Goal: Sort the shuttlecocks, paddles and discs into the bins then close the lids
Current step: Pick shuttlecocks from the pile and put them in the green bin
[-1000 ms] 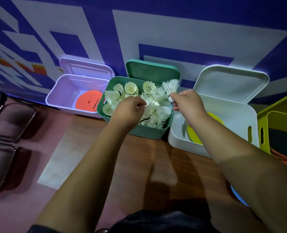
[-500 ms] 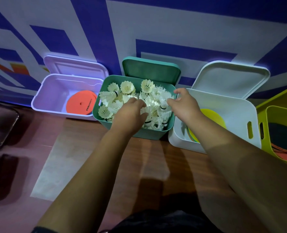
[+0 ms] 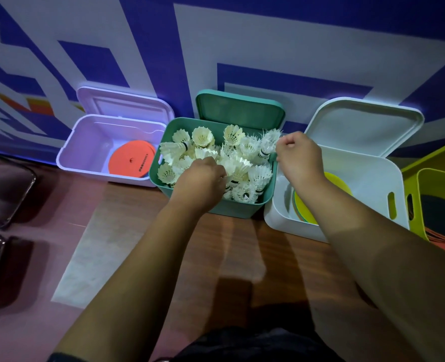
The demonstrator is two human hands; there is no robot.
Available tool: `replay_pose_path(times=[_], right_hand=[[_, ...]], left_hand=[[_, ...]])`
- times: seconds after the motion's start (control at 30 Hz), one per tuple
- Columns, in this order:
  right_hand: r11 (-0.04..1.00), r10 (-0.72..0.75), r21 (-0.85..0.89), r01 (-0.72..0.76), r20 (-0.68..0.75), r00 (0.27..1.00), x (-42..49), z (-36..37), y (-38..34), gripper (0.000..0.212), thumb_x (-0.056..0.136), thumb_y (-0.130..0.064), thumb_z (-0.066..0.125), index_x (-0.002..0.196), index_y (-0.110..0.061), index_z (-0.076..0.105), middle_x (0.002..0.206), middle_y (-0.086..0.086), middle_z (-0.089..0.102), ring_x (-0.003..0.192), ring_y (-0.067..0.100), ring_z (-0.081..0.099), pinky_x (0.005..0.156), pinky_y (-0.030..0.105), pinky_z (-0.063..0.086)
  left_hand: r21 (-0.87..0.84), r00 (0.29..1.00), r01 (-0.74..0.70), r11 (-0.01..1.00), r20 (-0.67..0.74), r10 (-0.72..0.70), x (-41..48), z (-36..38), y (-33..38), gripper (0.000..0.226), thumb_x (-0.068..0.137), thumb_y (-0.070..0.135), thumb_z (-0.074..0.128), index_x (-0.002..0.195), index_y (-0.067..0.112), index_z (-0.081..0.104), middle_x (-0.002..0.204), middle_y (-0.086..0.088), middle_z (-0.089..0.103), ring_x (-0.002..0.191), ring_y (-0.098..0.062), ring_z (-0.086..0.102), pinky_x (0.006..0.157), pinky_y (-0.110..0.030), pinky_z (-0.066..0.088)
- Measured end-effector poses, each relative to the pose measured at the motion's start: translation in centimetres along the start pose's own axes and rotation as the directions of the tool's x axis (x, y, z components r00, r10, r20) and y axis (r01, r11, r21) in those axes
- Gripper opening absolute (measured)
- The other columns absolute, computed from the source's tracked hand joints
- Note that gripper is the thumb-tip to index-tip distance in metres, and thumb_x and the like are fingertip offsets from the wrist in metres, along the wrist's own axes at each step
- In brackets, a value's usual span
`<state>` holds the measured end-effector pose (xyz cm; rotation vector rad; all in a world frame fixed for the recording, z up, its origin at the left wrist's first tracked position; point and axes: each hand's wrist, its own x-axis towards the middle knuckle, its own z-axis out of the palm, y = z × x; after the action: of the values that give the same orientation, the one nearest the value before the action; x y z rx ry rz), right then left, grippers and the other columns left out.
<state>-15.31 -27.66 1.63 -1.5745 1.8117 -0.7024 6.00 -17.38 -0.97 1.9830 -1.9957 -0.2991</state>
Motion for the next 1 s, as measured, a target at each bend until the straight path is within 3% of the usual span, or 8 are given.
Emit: replay_pose_path(times=[0.13, 0.3, 0.43, 0.53, 0.6, 0.7, 0.8, 1.0], right_hand=[[0.999, 0.043, -0.009, -0.042, 0.178, 0.983, 0.7, 1.1, 0.8, 0.023, 0.083, -0.038, 0.057, 0.101, -0.032, 0.071, 0.096, -0.001, 0.076, 0.088, 0.022, 0.074, 0.087, 0.045, 0.063], [0.999, 0.050, -0.030, -0.045, 0.212, 0.976, -0.1, 1.1, 1.2, 0.035, 0.089, -0.023, 0.059, 0.122, -0.023, 0.072, 0.107, 0.006, 0.076, 0.093, 0.025, 0.073, 0.091, 0.040, 0.061], [0.991, 0.009, -0.134, 0.027, 0.261, 0.965, -0.2, 0.7, 1.4, 0.031, 0.093, -0.018, 0.059, 0.117, -0.017, 0.077, 0.113, 0.000, 0.074, 0.103, 0.022, 0.068, 0.094, 0.031, 0.054], [0.973, -0.015, -0.209, 0.100, 0.372, 0.928, -0.4, 0.5, 1.4, 0.028, 0.097, -0.020, 0.053, 0.098, -0.011, 0.079, 0.099, 0.003, 0.078, 0.089, 0.024, 0.067, 0.080, 0.033, 0.054], [0.964, -0.025, -0.229, 0.135, 0.426, 0.905, -0.8, 0.4, 1.5, 0.030, 0.099, -0.024, 0.052, 0.102, -0.008, 0.078, 0.094, 0.007, 0.077, 0.086, 0.024, 0.068, 0.082, 0.037, 0.057], [0.976, -0.038, -0.178, 0.124, 0.423, 0.905, -1.2, -0.2, 2.0, 0.026, 0.099, -0.023, 0.056, 0.108, -0.019, 0.079, 0.094, -0.003, 0.076, 0.092, 0.015, 0.069, 0.083, 0.028, 0.053], [0.995, -0.048, -0.061, 0.080, 0.407, 0.912, -1.9, -1.3, 2.7, 0.022, 0.100, -0.023, 0.057, 0.102, -0.025, 0.079, 0.085, -0.007, 0.076, 0.061, -0.007, 0.062, 0.058, 0.014, 0.043], [0.998, 0.001, 0.067, -0.019, 0.255, 0.967, -3.9, -5.3, 5.9, 0.022, 0.097, -0.025, 0.057, 0.091, -0.030, 0.077, 0.075, -0.007, 0.075, 0.052, -0.004, 0.057, 0.062, 0.025, 0.044]], left_hand=[[-0.068, 0.999, -0.029, 0.997, -0.023, 0.027, -0.7, 0.0, 0.2, 0.018, 0.097, 0.028, 0.063, 0.100, 0.016, 0.075, 0.102, -0.004, 0.066, 0.099, -0.027, 0.059, 0.074, -0.044, 0.057], [-0.100, 0.998, 0.016, 0.995, -0.053, -0.022, -0.6, 0.4, 0.2, 0.023, 0.101, 0.031, 0.058, 0.107, 0.016, 0.074, 0.104, -0.005, 0.064, 0.101, -0.032, 0.059, 0.076, -0.047, 0.056], [-0.117, 0.991, 0.104, 0.988, -0.073, -0.113, 0.2, 1.0, 0.3, 0.021, 0.102, 0.025, 0.057, 0.106, 0.010, 0.070, 0.109, -0.009, 0.059, 0.100, -0.033, 0.057, 0.079, -0.048, 0.055], [-0.110, 0.978, 0.171, 0.979, -0.102, -0.183, 0.6, 1.3, 0.9, 0.035, 0.101, 0.025, 0.062, 0.132, 0.008, 0.060, 0.130, -0.013, 0.055, 0.113, -0.036, 0.057, 0.087, -0.049, 0.055], [-0.116, 0.971, 0.186, 0.976, -0.131, -0.201, 0.7, 1.5, 1.3, 0.048, 0.098, 0.022, 0.066, 0.141, 0.004, 0.052, 0.137, -0.017, 0.050, 0.118, -0.039, 0.055, 0.090, -0.049, 0.054], [-0.137, 0.956, 0.196, 0.971, -0.193, -0.220, 0.7, 1.4, 2.2, 0.051, 0.095, 0.014, 0.067, 0.142, 0.002, 0.050, 0.135, -0.018, 0.051, 0.118, -0.038, 0.053, 0.091, -0.046, 0.049], [-0.161, 0.950, 0.167, 0.973, -0.236, -0.203, 0.5, 1.5, 3.1, 0.047, 0.090, 0.005, 0.063, 0.137, 0.000, 0.054, 0.130, -0.019, 0.053, 0.112, -0.039, 0.054, 0.088, -0.047, 0.050], [-0.320, 0.974, 0.143, 0.937, -0.125, -0.191, -0.3, 1.6, 8.3, 0.025, 0.098, 0.015, 0.055, 0.122, 0.018, 0.063, 0.120, 0.001, 0.062, 0.094, -0.019, 0.061, 0.076, -0.033, 0.048]])
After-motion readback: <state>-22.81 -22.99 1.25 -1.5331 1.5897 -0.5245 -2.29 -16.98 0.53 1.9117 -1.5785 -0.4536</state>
